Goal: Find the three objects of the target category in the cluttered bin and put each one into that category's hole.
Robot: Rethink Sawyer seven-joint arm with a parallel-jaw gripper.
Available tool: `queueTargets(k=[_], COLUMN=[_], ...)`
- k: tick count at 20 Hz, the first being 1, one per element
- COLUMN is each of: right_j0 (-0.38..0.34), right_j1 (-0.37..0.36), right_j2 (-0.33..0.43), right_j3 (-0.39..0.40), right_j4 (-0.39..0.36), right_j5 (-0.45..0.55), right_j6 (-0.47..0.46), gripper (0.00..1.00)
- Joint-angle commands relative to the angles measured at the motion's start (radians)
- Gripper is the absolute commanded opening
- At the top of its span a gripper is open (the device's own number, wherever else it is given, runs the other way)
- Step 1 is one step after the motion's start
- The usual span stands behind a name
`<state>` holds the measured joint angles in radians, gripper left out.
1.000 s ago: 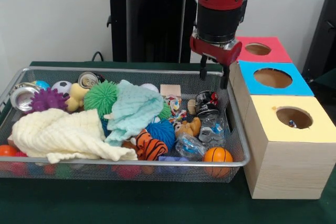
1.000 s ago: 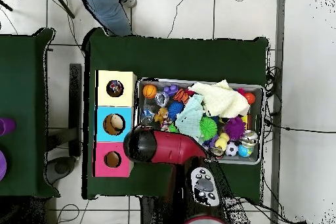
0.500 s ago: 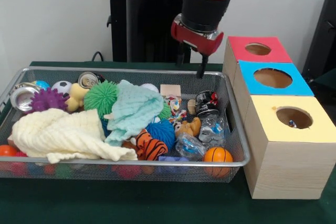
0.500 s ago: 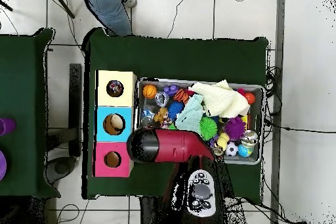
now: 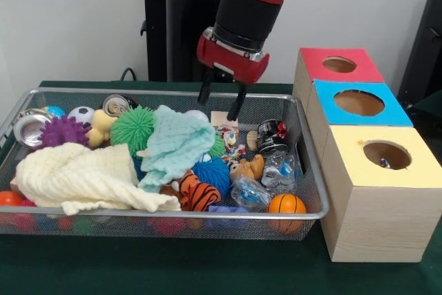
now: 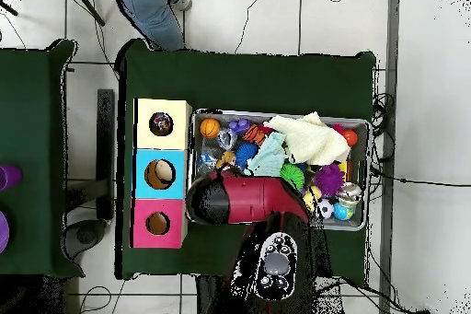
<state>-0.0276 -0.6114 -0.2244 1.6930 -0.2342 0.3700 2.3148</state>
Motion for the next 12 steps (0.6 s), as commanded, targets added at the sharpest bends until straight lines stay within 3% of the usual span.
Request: queueTargets(k=[1, 12], right_j0=[0.017, -0.021], right_j1=[0.086, 0.135], right_j2=[-0.025, 0.037], right_j3=[-0.076, 0.051], right_j4=[-0.042, 0.083], right_j5=[-0.144, -0.268], right_j6=[0.126, 0.187], gripper=[1.0, 1.0])
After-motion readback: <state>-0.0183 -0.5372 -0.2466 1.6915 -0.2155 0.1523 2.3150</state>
